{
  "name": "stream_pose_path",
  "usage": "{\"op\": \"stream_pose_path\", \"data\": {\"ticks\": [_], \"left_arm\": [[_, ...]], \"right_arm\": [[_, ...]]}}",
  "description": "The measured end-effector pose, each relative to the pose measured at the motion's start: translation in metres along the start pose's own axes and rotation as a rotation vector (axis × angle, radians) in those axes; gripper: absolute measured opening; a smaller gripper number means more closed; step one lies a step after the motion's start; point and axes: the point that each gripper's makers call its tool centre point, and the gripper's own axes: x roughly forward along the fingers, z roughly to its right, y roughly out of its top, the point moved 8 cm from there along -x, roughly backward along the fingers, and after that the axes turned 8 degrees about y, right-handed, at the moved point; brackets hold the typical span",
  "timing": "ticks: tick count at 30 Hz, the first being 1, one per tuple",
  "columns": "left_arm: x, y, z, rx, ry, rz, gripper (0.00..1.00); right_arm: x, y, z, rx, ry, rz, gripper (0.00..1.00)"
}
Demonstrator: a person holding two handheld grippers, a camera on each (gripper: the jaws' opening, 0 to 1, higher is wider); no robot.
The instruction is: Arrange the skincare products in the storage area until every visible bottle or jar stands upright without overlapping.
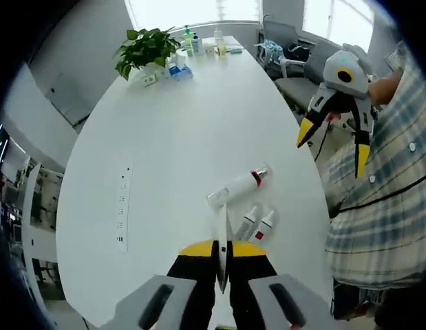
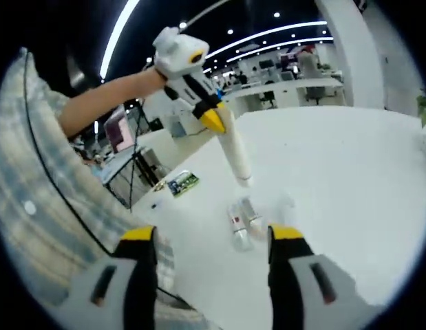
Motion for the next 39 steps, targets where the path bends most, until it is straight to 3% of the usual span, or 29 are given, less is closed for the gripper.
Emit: {"op": "stream_pose_path", "data": {"ticks": [4,10,22,25,26,28,39], "left_arm": [[0.01,0.009,-0.012,0.018,0.01,0.009,0.03],[0.027,0.022,-0.032,-0.001,-0.001,0.006,0.03],[0.062,0.038,-0.065,-0.008,0.003,-0.019,0.03],[0.069,0.04,-0.072,-0.051,-0.012,-0.004,0.03],[0.072,0.041,-0.077,-0.099,-0.02,0.003,0.03],[0.074,0.042,-0.082,-0.109,-0.016,0.002,0.03],[0.097,0.059,-0.094,-0.109,-0.011,-0.024,0.03]], "right_arm": [[-0.005,-0.007,-0.001,0.069,-0.013,0.037,0.69],[-0.008,-0.014,-0.005,0.072,-0.022,0.018,0.76],[-0.029,-0.028,-0.008,0.12,-0.116,0.07,0.74],[-0.033,-0.029,-0.009,0.124,-0.136,0.087,0.75],[-0.035,-0.031,-0.01,0.155,-0.138,0.099,0.75],[-0.038,-0.034,-0.01,0.156,-0.153,0.1,0.76],[-0.058,-0.046,-0.006,0.199,-0.211,0.1,0.75]]}}
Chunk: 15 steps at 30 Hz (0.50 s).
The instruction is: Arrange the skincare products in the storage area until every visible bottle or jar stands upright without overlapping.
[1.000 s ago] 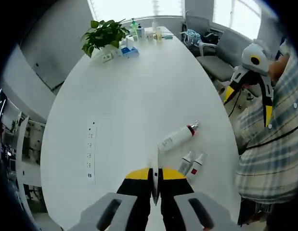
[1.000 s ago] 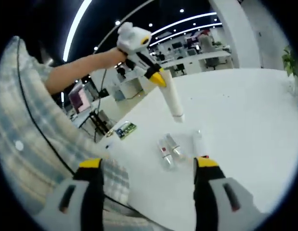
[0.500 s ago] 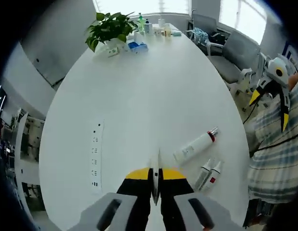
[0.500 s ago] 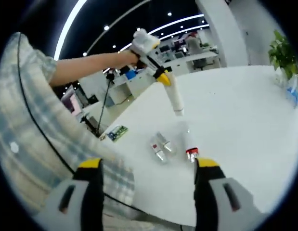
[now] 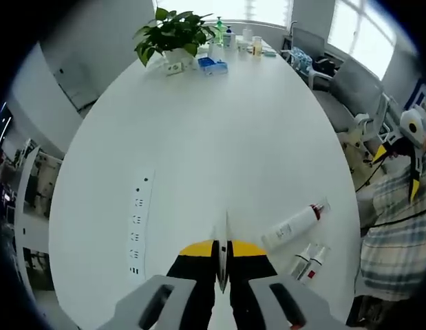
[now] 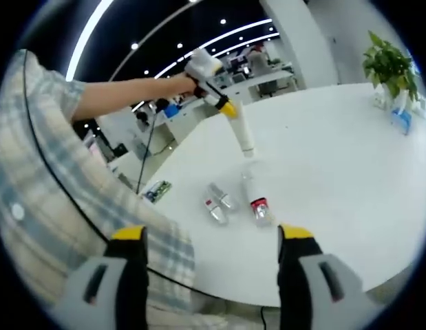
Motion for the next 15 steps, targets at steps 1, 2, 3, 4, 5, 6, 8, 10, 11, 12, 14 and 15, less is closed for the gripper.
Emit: {"op": "stream_pose_path", "data": {"ticks": [1,2,3,4,5,6,8,10,11,12,14,15], "left_arm": [[0.001,0.001,0.0,0.003,0.003,0.0,0.03],[0.003,0.002,0.0,0.005,0.012,0.001,0.03],[0.005,0.003,-0.001,0.001,0.011,-0.003,0.03],[0.007,0.003,-0.001,0.0,0.009,-0.005,0.03],[0.009,0.004,-0.001,0.005,0.007,-0.01,0.03],[0.01,0.004,0.0,0.005,0.007,-0.015,0.03],[0.012,0.004,0.0,0.003,0.005,-0.021,0.03],[0.014,0.004,0.002,-0.003,0.007,-0.027,0.03],[0.015,0.003,0.003,0.003,0.011,-0.031,0.03],[0.016,0.003,0.002,0.002,0.011,-0.036,0.03],[0.018,0.002,0.002,-0.009,0.012,-0.04,0.03],[0.018,0.002,0.002,-0.01,0.012,-0.038,0.03]], "right_arm": [[-0.001,0.0,0.001,0.003,-0.004,0.003,0.74],[-0.003,-0.001,0.002,0.008,-0.007,0.005,0.74],[-0.004,-0.002,0.003,0.019,-0.01,0.011,0.74],[-0.005,-0.002,0.003,0.036,-0.009,0.022,0.74],[-0.006,-0.003,0.003,0.043,-0.009,0.028,0.74],[-0.006,-0.003,0.003,0.046,-0.011,0.031,0.74],[-0.006,-0.004,0.002,0.05,-0.016,0.034,0.74],[-0.007,-0.006,0.001,0.056,-0.021,0.033,0.74],[-0.007,-0.007,0.0,0.06,-0.021,0.029,0.74],[-0.007,-0.009,0.0,0.061,-0.02,0.026,0.74],[-0.007,-0.012,-0.001,0.062,-0.023,0.015,0.74],[-0.007,-0.013,-0.002,0.062,-0.023,0.012,0.74]]}}
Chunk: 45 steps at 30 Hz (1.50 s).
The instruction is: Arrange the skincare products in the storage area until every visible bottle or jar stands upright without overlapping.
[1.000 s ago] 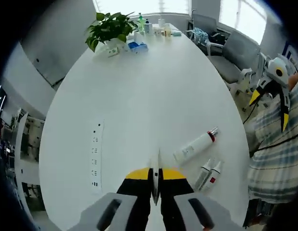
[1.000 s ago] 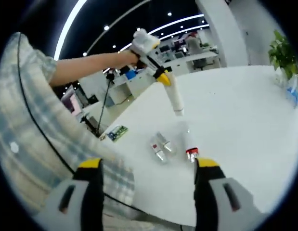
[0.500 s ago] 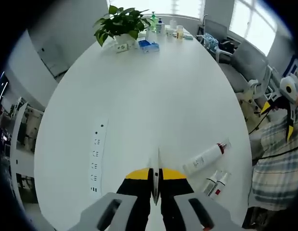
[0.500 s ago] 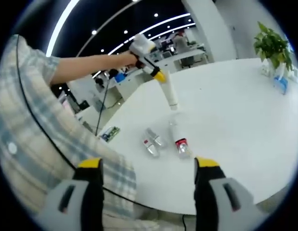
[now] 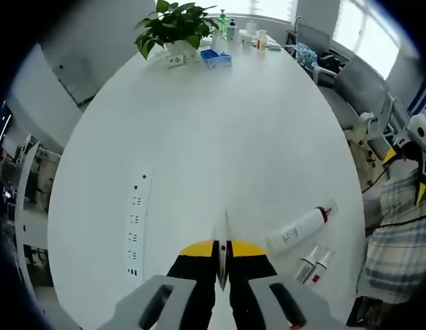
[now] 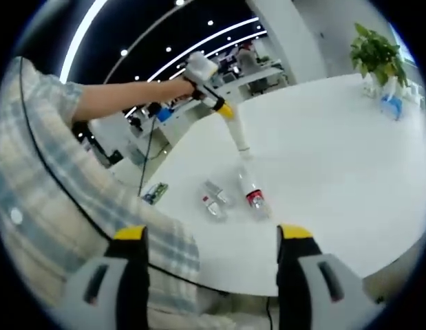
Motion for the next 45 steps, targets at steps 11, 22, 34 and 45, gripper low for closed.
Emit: {"op": "stream_pose_path", "data": {"ticks": [11,22,34,45], "left_arm": [[-0.001,-0.002,-0.006,-0.036,0.007,0.013,0.05],[0.0,-0.012,-0.004,0.052,0.036,0.008,0.07],[-0.003,-0.02,-0.004,0.052,0.072,0.008,0.3],[-0.062,-0.058,-0.003,-0.095,0.182,0.21,0.39]], "right_arm": [[0.001,-0.002,0.001,0.014,-0.002,-0.003,0.73],[0.008,-0.005,-0.002,0.017,0.014,-0.009,0.73],[0.011,-0.006,-0.002,0.038,0.025,0.003,0.74],[0.039,0.009,-0.011,0.028,0.164,-0.001,0.83]]}}
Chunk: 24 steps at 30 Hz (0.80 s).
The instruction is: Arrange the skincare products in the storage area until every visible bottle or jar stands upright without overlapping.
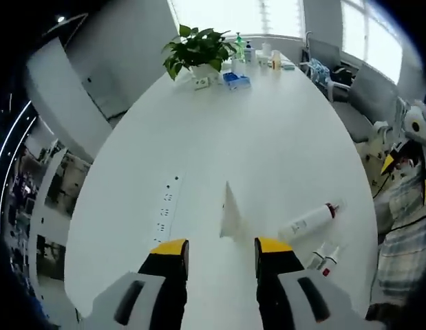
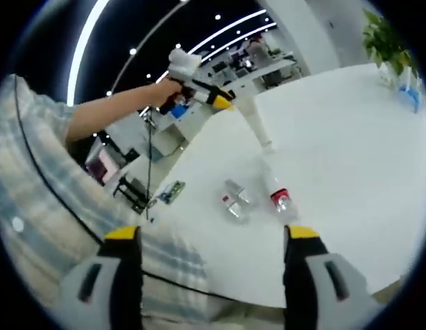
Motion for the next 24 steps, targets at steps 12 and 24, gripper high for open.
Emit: {"op": "stream_pose_path", "data": {"ticks": [12,24], "left_arm": [[-0.091,-0.105,0.051,-0.625,-0.041,0.317,0.48],[-0.117,-0.187,0.15,-0.875,0.088,0.355,0.54]], "right_arm": [[0.029,0.022,0.023,0.006,0.022,-0.087,0.89],[0.061,0.038,0.053,-0.069,-0.023,-0.206,0.79]]}}
